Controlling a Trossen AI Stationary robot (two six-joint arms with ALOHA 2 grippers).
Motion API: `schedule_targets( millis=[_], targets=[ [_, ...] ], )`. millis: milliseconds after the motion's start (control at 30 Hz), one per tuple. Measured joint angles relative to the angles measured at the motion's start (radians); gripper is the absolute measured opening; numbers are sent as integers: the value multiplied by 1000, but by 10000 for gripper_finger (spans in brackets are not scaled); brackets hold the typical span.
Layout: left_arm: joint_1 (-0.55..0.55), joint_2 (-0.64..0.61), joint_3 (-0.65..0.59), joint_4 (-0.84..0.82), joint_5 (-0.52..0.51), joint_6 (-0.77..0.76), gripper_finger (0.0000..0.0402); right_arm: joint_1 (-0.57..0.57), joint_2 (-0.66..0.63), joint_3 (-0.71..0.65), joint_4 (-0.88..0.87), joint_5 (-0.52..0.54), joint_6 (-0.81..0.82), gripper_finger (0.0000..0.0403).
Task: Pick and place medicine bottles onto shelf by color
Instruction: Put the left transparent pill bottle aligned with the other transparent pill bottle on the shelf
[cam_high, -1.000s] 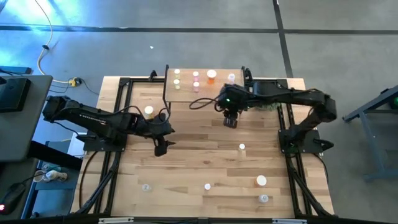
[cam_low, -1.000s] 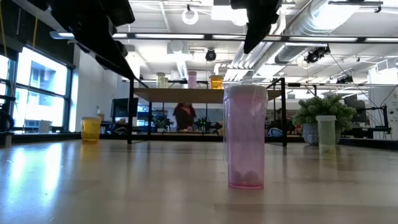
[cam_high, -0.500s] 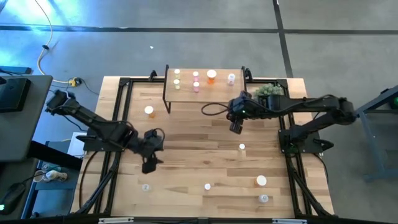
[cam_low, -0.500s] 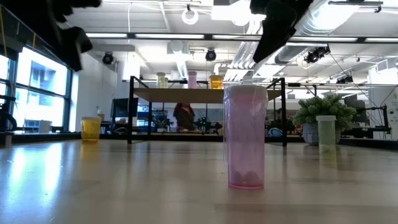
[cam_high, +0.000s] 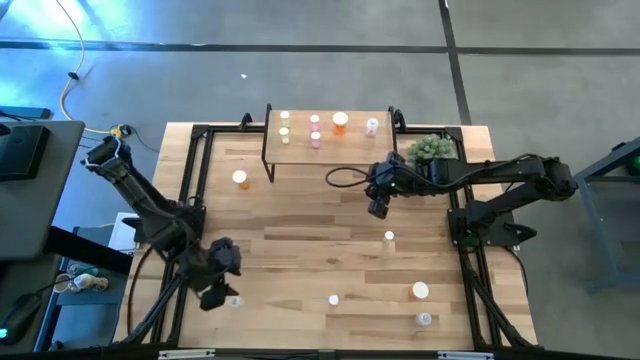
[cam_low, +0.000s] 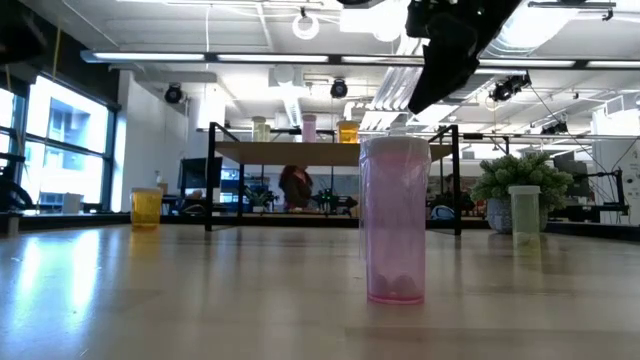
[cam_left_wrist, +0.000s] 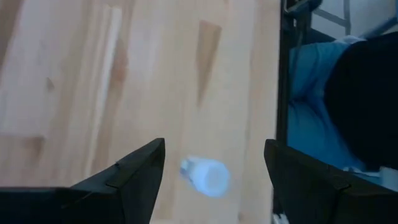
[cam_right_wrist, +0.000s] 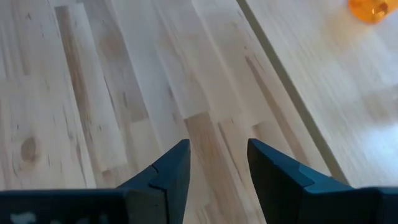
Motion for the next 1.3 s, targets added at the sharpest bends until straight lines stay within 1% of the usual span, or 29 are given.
schedule_targets(
  millis=[300, 500, 633, 800, 967, 1167, 1300],
  targets=[
    [-200, 60, 0, -1, -169, -240, 264, 0, 0, 0, 50, -2, -3, 152],
    [-279, 141, 0, -1, -217, -385, 264, 0, 0, 0, 68, -3, -9, 152],
    [-305, 211, -1, 0, -243, -448, 264, 0, 0, 0, 76, -3, -10, 152],
    [-335, 293, -1, 41, -234, -508, 264, 0, 0, 0, 76, -3, -11, 152],
    [-360, 364, -1, 84, -251, -537, 264, 0, 0, 0, 77, -3, -11, 152],
    [-366, 462, -1, 111, -287, -557, 264, 0, 1, 0, 77, -3, -11, 152],
    [-366, 515, -1, 127, -290, -565, 264, 0, 1, 0, 79, -3, -11, 152]
  ],
)
